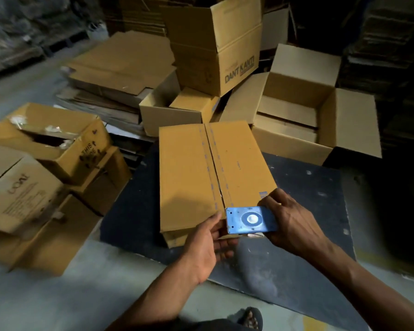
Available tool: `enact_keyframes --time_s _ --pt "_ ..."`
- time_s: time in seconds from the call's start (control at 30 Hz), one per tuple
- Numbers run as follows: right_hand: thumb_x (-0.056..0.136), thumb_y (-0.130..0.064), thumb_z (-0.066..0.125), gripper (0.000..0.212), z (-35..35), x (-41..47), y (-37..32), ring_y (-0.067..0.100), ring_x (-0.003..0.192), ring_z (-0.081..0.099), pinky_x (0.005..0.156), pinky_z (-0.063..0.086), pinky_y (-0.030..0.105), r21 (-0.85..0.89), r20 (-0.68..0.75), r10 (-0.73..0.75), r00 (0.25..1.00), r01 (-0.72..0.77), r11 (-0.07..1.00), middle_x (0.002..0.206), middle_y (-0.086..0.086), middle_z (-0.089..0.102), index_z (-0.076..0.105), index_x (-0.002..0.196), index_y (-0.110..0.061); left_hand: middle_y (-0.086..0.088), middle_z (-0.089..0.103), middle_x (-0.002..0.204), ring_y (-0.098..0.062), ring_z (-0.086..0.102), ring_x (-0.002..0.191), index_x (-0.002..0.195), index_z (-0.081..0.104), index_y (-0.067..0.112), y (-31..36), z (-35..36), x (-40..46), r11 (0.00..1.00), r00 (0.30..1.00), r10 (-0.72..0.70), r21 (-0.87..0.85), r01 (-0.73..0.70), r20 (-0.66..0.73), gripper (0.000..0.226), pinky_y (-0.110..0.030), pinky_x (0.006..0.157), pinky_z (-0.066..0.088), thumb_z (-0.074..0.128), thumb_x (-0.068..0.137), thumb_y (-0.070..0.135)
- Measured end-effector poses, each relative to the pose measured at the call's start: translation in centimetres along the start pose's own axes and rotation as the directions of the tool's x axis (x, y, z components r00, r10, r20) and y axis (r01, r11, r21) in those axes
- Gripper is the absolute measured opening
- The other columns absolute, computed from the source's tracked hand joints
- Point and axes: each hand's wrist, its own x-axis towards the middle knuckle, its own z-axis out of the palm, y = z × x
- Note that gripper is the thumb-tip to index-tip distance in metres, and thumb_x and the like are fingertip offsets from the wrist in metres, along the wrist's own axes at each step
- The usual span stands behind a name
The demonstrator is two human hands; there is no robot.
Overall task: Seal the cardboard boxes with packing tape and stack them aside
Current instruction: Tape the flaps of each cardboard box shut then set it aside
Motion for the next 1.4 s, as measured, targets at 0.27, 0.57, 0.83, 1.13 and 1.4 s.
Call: enact_keyframes --time_s 0.27,0.57,0.83,1.13,1.4 --pt "0.075 -0.043 0.073 0.052 0.3 4.9 -7.2 0.03 0.081 0.068 0.056 0.048 0.034 -0.125 0.141 -0.169 0.975 0.187 0.974 0.101 -0.004 0.067 0.05 0.12 -0.027 -0.008 0.077 0.1 -0.022 0.068 0.083 0.11 0.076 0.014 3.1 -7.2 -3.0 0.975 0.974 0.212 0.088 -0.205 -0.08 0.053 -0.037 0.069 0.051 0.073 0.074 0.052" --pt "0.072 -0.05 0.076 0.061 0.7 8.4 -10.6 0.022 0.091 0.067 0.068 0.054 0.035 0.149 0.178 -0.316 0.932 0.292 0.945 0.109 -0.007 0.068 0.053 0.126 -0.033 -0.007 0.062 0.08 -0.013 0.054 0.056 0.1 0.072 0.009 2.7 -10.3 -2.3 0.935 0.991 0.007 -0.35 -0.055 -0.135 0.014 -0.028 0.055 0.042 0.061 0.098 0.018" --pt "0.081 -0.072 0.07 0.09 0.0 9.3 -8.4 0.018 0.107 0.061 0.074 0.047 0.034 0.033 0.388 -0.325 0.862 0.34 0.94 0.121 -0.01 0.062 0.023 0.156 -0.053 -0.005 0.063 0.072 -0.01 0.043 0.05 0.098 0.078 0.003 2.4 -15.1 0.9 0.987 0.864 0.149 0.022 -0.158 -0.481 0.017 -0.026 0.048 0.032 0.071 0.097 0.018" --pt "0.088 -0.07 0.064 0.089 0.8 10.1 -8.1 0.022 0.108 0.061 0.074 0.036 0.031 -0.157 0.501 -0.257 0.826 0.379 0.912 0.118 -0.002 0.058 0.016 0.16 -0.05 0.0 0.068 0.072 -0.011 0.041 0.054 0.088 0.075 0.007 1.1 -17.0 2.6 0.968 0.772 0.206 0.008 -0.253 -0.601 0.026 -0.026 0.05 0.033 0.085 0.085 0.032" --pt "0.091 -0.062 0.065 0.083 2.0 11.0 -9.8 0.023 0.109 0.064 0.082 0.045 0.035 -0.219 0.484 -0.273 0.832 0.417 0.882 0.121 -0.001 0.061 0.022 0.161 -0.047 -0.002 0.071 0.073 -0.015 0.054 0.062 0.076 0.072 0.008 -0.5 -17.5 4.5 0.943 0.694 0.31 0.119 -0.31 -0.65 0.026 -0.032 0.07 0.043 0.086 0.084 0.029"
